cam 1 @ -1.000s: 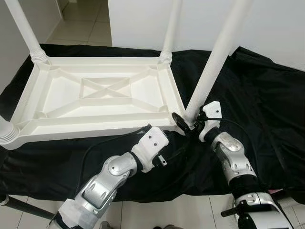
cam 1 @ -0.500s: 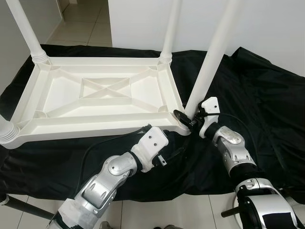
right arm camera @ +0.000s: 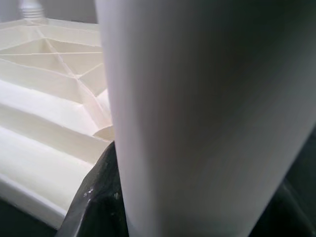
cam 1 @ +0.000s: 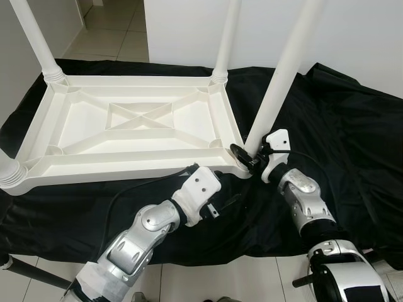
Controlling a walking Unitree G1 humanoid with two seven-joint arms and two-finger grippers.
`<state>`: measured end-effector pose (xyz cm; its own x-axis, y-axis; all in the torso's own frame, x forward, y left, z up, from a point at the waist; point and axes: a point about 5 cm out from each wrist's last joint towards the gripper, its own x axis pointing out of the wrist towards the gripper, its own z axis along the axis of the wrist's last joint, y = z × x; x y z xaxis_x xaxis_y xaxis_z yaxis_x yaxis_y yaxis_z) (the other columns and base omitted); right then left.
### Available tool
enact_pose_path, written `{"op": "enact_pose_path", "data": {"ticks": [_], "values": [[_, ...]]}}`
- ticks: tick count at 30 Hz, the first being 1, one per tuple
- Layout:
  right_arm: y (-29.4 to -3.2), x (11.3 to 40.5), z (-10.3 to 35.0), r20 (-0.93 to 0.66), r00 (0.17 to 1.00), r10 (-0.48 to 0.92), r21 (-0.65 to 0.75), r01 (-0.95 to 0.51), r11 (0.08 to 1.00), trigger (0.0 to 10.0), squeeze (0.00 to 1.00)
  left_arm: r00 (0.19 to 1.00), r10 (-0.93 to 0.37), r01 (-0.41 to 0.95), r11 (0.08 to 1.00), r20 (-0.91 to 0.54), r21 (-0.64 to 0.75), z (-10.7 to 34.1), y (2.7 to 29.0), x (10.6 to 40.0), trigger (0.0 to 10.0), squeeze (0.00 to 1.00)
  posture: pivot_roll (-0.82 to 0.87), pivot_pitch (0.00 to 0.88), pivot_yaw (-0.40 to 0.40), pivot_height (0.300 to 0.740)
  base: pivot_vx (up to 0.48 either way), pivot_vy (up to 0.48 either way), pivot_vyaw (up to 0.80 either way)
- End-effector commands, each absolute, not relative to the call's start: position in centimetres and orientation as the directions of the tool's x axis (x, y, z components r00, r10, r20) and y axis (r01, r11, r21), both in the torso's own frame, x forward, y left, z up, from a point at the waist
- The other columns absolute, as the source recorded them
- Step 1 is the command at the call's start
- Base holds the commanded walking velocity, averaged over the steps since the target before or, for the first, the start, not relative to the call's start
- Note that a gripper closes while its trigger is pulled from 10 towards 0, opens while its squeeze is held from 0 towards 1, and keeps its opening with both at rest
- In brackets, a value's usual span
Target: Building children table
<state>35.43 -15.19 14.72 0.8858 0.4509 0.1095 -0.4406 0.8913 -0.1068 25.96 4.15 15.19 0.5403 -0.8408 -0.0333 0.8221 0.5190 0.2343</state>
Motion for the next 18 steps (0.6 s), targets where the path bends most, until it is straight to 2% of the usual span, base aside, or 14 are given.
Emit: {"op": "enact_pose_path", "data": {"ticks": [1,5,7,8,10,11,13,14,18], "values": [[-15.4,35.0,13.2,0.050,0.930,0.364,-0.065,-0.360,0.931,10.0,0.00,0.505,-0.862,0.843,0.482,-0.040,0.237,15.2,4.2,25.9,10.0,0.00,0.01,0.099,-0.071,0.740,0.000,0.000,0.00],[-14.9,34.7,13.0,0.047,0.971,0.236,-0.005,-0.236,0.972,10.0,0.00,0.519,-0.855,0.835,0.499,-0.029,0.234,15.4,4.4,26.2,10.0,0.00,0.01,0.099,-0.071,0.740,0.000,0.000,0.00],[-14.9,34.6,13.0,0.046,0.973,0.224,0.000,-0.224,0.975,10.0,0.00,0.519,-0.855,0.835,0.499,-0.029,0.234,15.4,4.4,26.2,10.0,0.00,0.01,0.099,-0.071,0.740,0.000,0.000,0.00],[-14.6,34.4,13.0,0.045,0.987,0.154,0.025,-0.155,0.988,10.0,0.00,0.517,-0.855,0.835,0.496,-0.031,0.236,15.3,4.4,26.2,10.0,0.00,0.01,0.096,-0.070,0.740,0.000,0.000,0.00],[-14.6,34.4,13.0,0.045,0.987,0.154,0.025,-0.155,0.988,10.0,0.00,0.517,-0.855,0.835,0.496,-0.031,0.236,15.3,4.4,26.2,10.0,0.00,0.01,0.096,-0.070,0.740,0.000,0.000,0.00],[-14.3,34.1,12.9,0.041,0.996,0.076,0.049,-0.078,0.996,10.0,0.00,0.516,-0.856,0.836,0.494,-0.033,0.238,15.3,4.4,26.2,10.0,0.00,0.01,0.096,-0.070,0.740,0.000,0.000,0.00],[-14.3,34.1,12.9,0.041,0.996,0.076,0.049,-0.078,0.996,10.0,0.00,0.516,-0.856,0.836,0.494,-0.033,0.238,15.3,4.4,26.2,10.0,0.00,0.01,0.096,-0.070,0.740,0.000,0.000,0.00],[-12.9,33.3,12.6,0.024,0.997,-0.074,0.092,0.072,0.993,10.0,0.00,0.512,-0.859,0.839,0.490,-0.035,0.238,15.2,4.4,26.1,10.0,0.00,0.00,0.089,-0.072,0.740,0.000,0.000,0.00],[-11.6,32.8,12.5,0.011,0.990,-0.144,0.114,0.142,0.983,10.0,0.00,0.508,-0.861,0.841,0.487,-0.034,0.238,15.2,4.3,26.1,10.0,0.00,0.00,0.089,-0.075,0.740,0.000,0.000,0.00]]}}
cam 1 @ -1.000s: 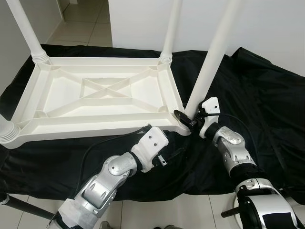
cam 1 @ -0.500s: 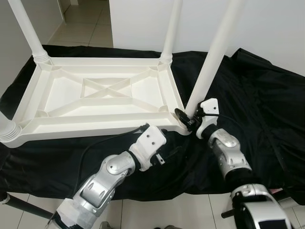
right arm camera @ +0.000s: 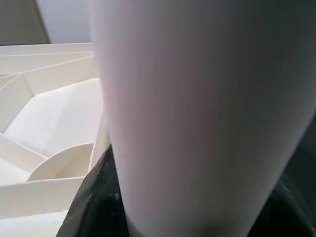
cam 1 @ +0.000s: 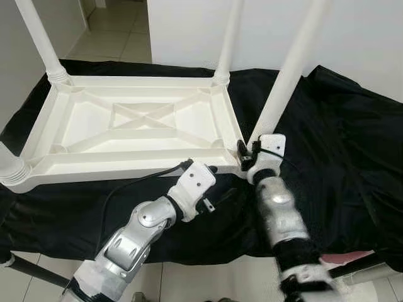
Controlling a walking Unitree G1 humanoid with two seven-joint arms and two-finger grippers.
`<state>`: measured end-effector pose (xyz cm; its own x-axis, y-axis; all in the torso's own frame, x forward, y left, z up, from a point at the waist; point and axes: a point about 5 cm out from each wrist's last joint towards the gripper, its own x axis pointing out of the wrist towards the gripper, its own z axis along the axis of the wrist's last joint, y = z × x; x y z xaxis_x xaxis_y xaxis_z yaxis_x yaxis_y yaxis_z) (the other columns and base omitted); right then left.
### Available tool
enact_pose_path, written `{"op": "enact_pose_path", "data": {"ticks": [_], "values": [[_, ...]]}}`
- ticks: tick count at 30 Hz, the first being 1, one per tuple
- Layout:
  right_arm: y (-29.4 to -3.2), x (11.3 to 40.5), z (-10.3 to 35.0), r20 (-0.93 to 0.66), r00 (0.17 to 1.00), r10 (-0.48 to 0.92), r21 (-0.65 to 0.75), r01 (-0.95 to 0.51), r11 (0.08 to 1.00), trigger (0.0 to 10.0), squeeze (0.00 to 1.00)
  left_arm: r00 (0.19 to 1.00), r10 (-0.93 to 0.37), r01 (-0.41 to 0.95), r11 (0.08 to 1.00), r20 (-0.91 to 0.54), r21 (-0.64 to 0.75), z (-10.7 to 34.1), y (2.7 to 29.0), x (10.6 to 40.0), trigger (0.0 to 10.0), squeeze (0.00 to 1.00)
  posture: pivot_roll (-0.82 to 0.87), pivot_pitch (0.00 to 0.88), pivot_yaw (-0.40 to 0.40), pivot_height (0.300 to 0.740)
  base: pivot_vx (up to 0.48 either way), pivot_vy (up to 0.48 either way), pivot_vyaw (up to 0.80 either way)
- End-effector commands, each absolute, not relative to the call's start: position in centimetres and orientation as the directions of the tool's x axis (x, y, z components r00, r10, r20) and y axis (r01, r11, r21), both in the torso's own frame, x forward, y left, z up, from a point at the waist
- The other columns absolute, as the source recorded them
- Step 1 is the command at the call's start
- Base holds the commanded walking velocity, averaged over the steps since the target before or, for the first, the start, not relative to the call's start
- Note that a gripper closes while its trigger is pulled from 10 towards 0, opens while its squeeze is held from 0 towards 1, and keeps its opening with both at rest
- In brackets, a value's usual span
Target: Building children table
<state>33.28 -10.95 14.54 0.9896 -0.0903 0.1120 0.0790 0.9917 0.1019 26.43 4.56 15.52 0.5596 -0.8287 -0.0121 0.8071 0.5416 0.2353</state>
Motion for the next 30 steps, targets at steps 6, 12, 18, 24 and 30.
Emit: {"op": "enact_pose_path", "data": {"ticks": [6,12,18,24,30], "values": [[-11.2,32.7,13.3,0.043,0.993,-0.106,0.116,0.100,0.988,10.0,0.35,0.508,-0.861,0.841,0.487,-0.032,0.235,15.2,4.2,26.0,10.0,0.00,0.00,0.087,-0.082,0.740,0.000,0.000,0.00],[-11.6,32.5,13.7,0.064,0.993,-0.099,0.103,0.092,0.990,10.0,1.00,0.511,-0.859,0.839,0.491,-0.031,0.235,15.1,4.3,26.0,10.0,0.00,0.00,0.085,-0.087,0.740,0.000,0.000,0.00],[-11.8,30.8,14.2,0.148,0.989,0.028,0.064,-0.038,0.997,10.0,0.00,0.517,-0.855,0.835,0.497,-0.029,0.235,15.1,4.4,25.9,10.0,0.00,0.00,0.086,-0.091,0.740,0.000,0.000,0.00],[-13.0,28.9,13.8,0.185,0.982,0.043,0.036,-0.050,0.998,10.0,0.00,0.528,-0.849,0.829,0.505,-0.037,0.240,15.0,5.1,26.0,10.0,0.00,0.00,0.091,-0.095,0.740,0.000,0.000,0.00],[-13.7,26.2,12.8,0.187,0.977,0.099,0.027,-0.106,0.994,10.0,0.00,0.511,-0.858,0.841,0.486,-0.055,0.237,15.1,6.0,25.8,10.0,0.00,0.00,0.096,-0.091,0.740,0.000,0.000,0.00]]}}
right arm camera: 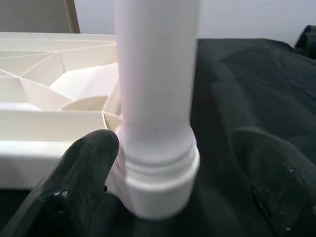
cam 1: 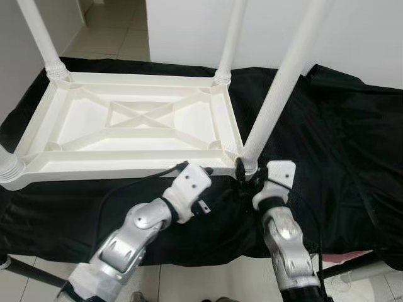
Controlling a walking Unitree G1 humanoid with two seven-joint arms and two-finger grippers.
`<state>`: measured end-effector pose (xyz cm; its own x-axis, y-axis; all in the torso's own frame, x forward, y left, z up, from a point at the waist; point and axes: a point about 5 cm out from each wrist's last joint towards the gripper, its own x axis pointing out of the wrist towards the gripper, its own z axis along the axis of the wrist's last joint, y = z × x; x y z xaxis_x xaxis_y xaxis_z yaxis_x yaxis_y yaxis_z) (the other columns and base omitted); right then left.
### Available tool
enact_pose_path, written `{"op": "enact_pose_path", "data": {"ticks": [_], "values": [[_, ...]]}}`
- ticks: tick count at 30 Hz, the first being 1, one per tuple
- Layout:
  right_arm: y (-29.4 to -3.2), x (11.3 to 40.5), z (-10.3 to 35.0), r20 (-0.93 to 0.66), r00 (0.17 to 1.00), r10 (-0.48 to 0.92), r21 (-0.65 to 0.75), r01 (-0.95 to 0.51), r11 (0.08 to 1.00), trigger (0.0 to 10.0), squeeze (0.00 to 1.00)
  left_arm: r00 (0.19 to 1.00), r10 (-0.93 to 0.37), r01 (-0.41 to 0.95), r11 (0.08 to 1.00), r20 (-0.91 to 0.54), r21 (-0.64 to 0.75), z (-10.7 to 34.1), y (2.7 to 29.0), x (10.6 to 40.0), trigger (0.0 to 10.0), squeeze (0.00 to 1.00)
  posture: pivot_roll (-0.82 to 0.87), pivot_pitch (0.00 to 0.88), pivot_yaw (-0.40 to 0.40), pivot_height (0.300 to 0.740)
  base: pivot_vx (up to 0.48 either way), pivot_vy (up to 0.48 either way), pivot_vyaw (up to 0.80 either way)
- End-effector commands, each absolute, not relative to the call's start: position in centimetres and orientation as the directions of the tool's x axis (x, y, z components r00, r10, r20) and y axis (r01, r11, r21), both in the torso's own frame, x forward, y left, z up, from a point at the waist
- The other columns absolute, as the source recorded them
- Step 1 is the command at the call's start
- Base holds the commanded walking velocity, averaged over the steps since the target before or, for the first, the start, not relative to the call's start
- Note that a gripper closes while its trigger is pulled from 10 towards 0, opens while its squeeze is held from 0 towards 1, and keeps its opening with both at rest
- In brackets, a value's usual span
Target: Building children table
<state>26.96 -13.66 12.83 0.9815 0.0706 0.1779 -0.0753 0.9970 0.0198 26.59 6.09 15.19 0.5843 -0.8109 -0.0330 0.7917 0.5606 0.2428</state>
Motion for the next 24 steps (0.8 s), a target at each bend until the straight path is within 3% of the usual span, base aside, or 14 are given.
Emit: {"op": "enact_pose_path", "data": {"ticks": [1,4,12,21,24], "values": [[-13.7,26.2,12.8,0.187,0.977,0.099,0.027,-0.106,0.994,10.0,0.00,0.511,-0.858,0.841,0.486,-0.055,0.237,15.1,6.0,25.8,10.0,0.00,0.00,0.096,-0.091,0.740,0.000,0.000,0.00],[-13.1,24.0,11.9,0.153,0.953,0.262,0.009,-0.267,0.964,10.0,0.00,0.457,-0.885,0.876,0.431,-0.087,0.217,15.1,6.6,24.7,10.0,0.00,-0.01,0.102,-0.077,0.740,0.000,0.000,0.00],[-13.0,23.5,11.9,0.145,0.922,0.358,0.013,-0.364,0.931,10.0,0.00,0.445,-0.885,0.884,0.409,-0.136,0.227,14.9,8.0,24.6,10.0,0.00,-0.01,0.106,-0.069,0.740,0.000,0.000,0.00],[-12.0,24.5,12.7,0.175,0.891,0.418,0.011,-0.426,0.905,10.0,0.00,0.481,-0.855,0.867,0.431,-0.193,0.250,14.5,10.2,25.0,10.0,0.00,0.00,0.107,-0.069,0.740,0.000,0.000,0.00],[-11.4,25.6,13.4,0.196,0.868,0.456,0.010,-0.466,0.885,10.0,0.00,0.546,-0.807,0.831,0.486,-0.226,0.272,14.4,12.4,26.0,10.0,0.00,0.01,0.109,-0.069,0.740,0.000,0.000,0.00]]}}
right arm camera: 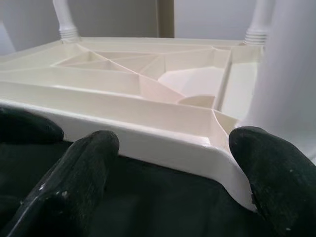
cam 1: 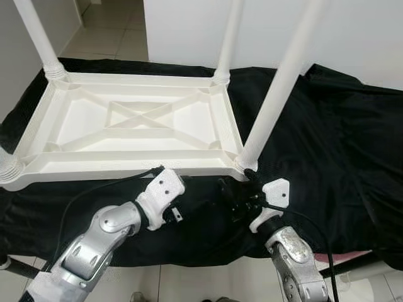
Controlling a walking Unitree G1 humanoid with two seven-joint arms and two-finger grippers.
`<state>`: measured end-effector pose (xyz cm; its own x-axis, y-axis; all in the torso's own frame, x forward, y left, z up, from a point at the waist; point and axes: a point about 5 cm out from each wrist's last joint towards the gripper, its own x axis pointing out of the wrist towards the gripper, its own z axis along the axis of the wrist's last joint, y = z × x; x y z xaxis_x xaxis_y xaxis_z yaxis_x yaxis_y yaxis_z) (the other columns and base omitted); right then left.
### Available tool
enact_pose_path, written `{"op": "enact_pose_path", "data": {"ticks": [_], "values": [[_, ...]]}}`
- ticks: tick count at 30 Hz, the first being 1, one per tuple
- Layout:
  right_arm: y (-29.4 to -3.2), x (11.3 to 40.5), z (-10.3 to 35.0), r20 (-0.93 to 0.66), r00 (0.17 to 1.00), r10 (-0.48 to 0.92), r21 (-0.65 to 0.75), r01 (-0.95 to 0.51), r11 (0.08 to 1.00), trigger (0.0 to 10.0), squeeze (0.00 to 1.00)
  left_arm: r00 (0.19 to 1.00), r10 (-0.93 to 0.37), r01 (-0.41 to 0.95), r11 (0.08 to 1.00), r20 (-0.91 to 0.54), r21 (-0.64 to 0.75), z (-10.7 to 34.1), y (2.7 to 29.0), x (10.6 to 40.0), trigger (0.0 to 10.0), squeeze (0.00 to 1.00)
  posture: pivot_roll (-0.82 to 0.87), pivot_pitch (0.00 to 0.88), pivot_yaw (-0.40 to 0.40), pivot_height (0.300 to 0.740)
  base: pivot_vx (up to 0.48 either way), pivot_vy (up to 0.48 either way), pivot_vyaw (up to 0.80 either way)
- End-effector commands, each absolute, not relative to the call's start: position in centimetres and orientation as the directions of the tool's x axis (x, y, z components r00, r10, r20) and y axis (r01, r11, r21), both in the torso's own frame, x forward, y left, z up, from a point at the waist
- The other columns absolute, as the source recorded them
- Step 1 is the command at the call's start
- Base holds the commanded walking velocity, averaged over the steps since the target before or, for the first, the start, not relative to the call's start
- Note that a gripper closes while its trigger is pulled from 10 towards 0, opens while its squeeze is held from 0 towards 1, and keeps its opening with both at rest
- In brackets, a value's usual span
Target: Building children table
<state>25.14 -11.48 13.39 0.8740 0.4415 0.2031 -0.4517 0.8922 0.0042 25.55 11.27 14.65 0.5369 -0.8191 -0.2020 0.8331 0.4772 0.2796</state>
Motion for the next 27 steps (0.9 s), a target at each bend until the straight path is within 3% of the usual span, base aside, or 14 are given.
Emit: {"op": "enact_pose_path", "data": {"ticks": [1,11,16,27], "values": [[-11.2,25.9,13.6,0.200,0.864,0.462,0.007,-0.472,0.881,10.0,0.00,0.564,-0.793,0.819,0.501,-0.232,0.278,14.4,13.0,26.3,10.0,0.00,0.01,0.109,-0.069,0.740,0.000,0.000,0.00],[-11.7,27.8,14.4,0.230,0.874,0.428,0.008,-0.441,0.897,10.0,0.00,0.684,-0.695,0.722,0.604,-0.220,0.337,15.3,16.5,28.8,10.0,0.00,0.01,0.108,-0.071,0.740,0.000,0.000,0.00],[-13.2,28.2,14.0,0.219,0.912,0.346,0.021,-0.359,0.933,10.0,0.00,0.748,-0.629,0.657,0.656,-0.211,0.372,15.8,18.5,30.4,10.0,0.00,0.01,0.104,-0.068,0.740,0.000,0.000,0.00],[-17.0,28.8,13.2,0.191,0.965,0.180,-0.005,-0.183,0.983,10.0,0.00,0.718,-0.627,0.694,0.616,-0.303,0.372,13.0,18.4,30.9,10.0,0.00,-0.01,0.101,-0.045,0.740,0.000,0.000,0.00]]}}
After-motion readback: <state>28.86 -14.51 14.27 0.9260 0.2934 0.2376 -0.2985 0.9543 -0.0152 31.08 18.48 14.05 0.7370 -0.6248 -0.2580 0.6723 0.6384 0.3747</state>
